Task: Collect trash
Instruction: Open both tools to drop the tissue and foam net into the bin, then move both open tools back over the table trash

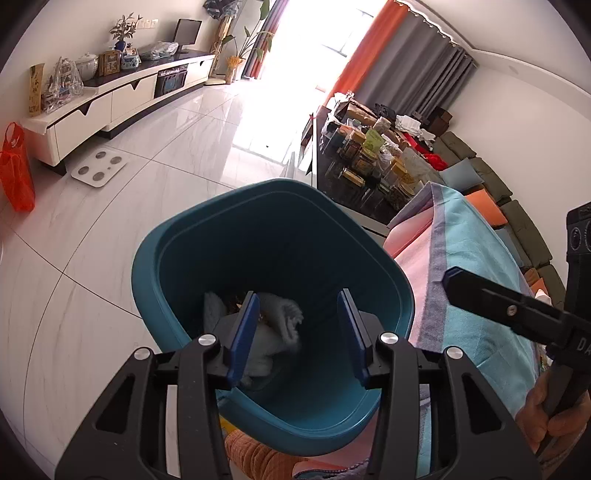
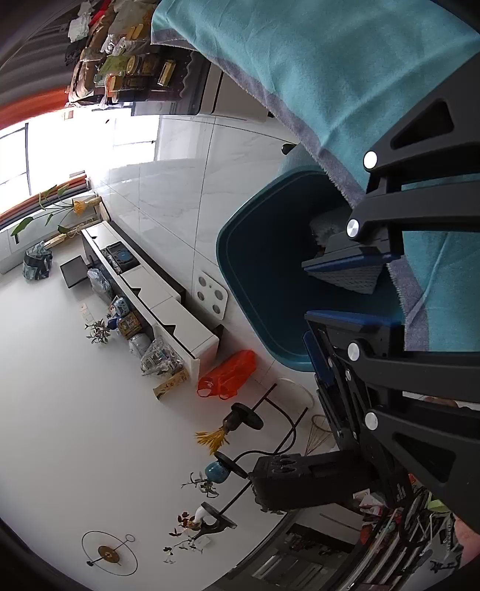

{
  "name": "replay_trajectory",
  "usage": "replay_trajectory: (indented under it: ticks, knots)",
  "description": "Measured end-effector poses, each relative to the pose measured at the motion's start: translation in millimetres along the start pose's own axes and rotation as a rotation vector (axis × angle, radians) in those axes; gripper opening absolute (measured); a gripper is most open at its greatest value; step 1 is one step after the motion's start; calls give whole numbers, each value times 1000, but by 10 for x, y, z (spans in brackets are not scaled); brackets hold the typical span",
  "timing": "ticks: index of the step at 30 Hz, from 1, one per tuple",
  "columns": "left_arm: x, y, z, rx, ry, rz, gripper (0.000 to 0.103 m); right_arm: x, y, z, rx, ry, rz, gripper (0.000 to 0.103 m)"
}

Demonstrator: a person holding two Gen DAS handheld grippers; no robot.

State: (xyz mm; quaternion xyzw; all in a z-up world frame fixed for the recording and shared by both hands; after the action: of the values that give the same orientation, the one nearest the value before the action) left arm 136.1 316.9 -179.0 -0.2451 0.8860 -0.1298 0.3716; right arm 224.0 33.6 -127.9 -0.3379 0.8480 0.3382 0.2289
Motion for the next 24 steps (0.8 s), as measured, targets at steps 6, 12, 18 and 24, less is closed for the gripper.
replay_trajectory:
  ticks: [6,12,18,24]
  knots:
    - [-2,-223,-176,5,-65,69,51,19,0,-231,-7,-50,-5,29]
    - [29,-699,-511,59,-140,193,57,112,47,-676,13,-128,-44,38]
    - [189,-1267,-716,178,-156,291,61,205,-4,-1247,53,-214,-62,43]
    - [579,-2034,-715,329,-94,420,61,380,-260,-1856,138,-296,-57,45]
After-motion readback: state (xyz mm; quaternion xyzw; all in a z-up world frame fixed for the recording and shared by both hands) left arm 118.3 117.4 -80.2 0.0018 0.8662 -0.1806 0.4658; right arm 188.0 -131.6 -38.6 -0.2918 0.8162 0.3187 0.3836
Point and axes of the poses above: each gripper's, at about its wrist camera, not at the fingertips, and z roughly the way its jaws point, y to its left, x to its underside, the point moved 7 cm from there along z, roughly the way its jaws point, and after that the axes turned 1 degree about x, right-handed, at the moved point
